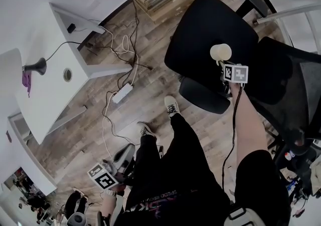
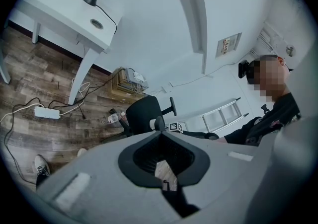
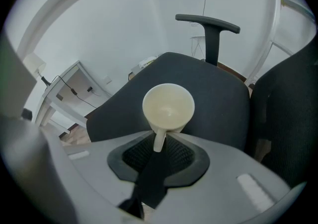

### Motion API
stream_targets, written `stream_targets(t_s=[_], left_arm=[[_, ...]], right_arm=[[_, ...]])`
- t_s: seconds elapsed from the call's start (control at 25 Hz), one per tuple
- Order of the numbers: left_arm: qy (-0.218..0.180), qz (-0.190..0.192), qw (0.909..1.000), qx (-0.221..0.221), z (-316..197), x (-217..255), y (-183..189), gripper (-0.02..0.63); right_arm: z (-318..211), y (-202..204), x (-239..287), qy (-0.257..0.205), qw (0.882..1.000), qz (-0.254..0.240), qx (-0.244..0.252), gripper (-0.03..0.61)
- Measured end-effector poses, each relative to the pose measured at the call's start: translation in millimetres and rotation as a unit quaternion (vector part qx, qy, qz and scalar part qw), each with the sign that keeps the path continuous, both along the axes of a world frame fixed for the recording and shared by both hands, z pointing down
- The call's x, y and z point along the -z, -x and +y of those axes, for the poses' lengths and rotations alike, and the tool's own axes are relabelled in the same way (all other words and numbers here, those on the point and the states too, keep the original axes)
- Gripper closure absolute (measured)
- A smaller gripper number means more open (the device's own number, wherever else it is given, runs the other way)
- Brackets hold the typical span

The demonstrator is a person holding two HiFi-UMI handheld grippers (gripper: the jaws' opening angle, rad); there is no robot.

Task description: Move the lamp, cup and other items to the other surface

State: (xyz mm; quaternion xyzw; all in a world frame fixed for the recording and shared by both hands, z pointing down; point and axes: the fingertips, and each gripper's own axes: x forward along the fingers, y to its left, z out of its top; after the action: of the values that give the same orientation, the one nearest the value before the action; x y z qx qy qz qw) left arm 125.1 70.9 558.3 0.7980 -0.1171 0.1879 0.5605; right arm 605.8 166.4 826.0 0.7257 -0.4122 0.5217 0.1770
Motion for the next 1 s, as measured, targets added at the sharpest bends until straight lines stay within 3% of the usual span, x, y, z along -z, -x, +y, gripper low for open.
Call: stream_targets(t_s=[0.28, 0.64, 0.84, 1.0], left_arm=[[-0.005, 0.018, 0.9998, 0.005, -0.9, -1.1, 2.6, 0.617], [-0.046, 0.077, 0.9959, 0.01, -15.5, 27.3, 15.9, 0.617], [-0.059, 0.098, 0.9927, 0.039, -25.1, 37.8, 55.6, 0.617], [-0.073, 0.112, 0.9895, 0.054, -18.3, 45.8, 86.2, 0.617]], right_arm=[[20.0, -5.9, 19.2, 0.005, 1.0, 0.02, 0.015, 0.507], [55.2, -25.1, 106.6, -0.032, 0.995, 0.081, -0.046, 0.574], [26.4, 5.4, 167.1, -0.101, 0.99, 0.088, -0.046, 0.574], [-12.9, 62.1, 210.6, -0.17, 0.983, 0.068, -0.009, 0.574]])
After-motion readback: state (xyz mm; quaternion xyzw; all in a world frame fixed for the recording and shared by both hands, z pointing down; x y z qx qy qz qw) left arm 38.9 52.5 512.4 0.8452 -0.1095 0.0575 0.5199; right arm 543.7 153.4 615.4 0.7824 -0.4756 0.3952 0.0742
